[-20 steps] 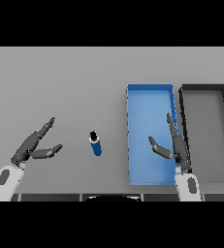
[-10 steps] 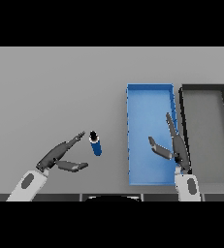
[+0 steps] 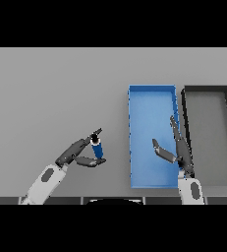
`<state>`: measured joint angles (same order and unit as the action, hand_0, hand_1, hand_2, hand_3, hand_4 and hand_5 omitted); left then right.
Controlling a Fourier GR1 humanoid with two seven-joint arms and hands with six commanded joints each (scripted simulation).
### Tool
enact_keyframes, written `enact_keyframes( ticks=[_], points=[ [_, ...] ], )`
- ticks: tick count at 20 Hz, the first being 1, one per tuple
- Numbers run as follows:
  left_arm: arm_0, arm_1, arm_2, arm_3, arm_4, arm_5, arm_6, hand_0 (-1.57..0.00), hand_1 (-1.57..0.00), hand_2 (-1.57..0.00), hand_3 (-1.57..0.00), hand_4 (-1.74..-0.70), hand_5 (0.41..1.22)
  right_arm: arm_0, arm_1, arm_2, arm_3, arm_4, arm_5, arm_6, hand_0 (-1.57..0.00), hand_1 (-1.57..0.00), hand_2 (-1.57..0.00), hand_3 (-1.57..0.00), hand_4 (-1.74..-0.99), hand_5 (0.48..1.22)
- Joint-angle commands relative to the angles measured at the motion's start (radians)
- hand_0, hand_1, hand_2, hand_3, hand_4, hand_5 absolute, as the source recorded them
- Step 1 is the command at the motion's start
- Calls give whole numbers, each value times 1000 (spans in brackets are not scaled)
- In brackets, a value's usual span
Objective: Pick up the blue pipe and place it into the blue bin.
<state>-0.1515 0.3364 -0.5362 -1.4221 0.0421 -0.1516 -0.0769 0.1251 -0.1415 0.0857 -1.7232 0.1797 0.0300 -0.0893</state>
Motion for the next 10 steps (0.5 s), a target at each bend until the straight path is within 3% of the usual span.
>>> enact_keyframes(
  ticks=[1, 4, 7, 9, 10],
  points=[
    [-8, -7, -6, 11, -21, 15, 5, 1, 1, 1, 1, -1076, 435, -4, -2, -2, 11, -5, 7, 2, 1, 1, 1, 1, -1220, 639],
    [-20, -44, -21, 43, -36, 22, -8, 1, 1, 1, 1, -1062, 420, -4, -9, -9, 19, -2, 3, -10, 1, 1, 1, 1, -1214, 645],
    [-31, -86, -26, 77, -29, 17, -45, 1, 1, 1, 1, -1107, 463, 13, -9, 4, 1, 13, 3, -13, 1, 1, 1, 1, -1207, 650],
    [-24, -110, -8, 70, 14, 15, -55, 1, -41, -151, -121, -1186, 550, 13, -18, -10, 2, -3, 8, -28, 1, 1, 1, 1, -1213, 655],
    [-27, -126, -1, 80, 31, 13, -50, -10, -156, -308, -276, -1243, 613, 11, -16, -11, 2, -10, 11, -22, 1, 1, 1, 1, -1217, 655]
  ],
)
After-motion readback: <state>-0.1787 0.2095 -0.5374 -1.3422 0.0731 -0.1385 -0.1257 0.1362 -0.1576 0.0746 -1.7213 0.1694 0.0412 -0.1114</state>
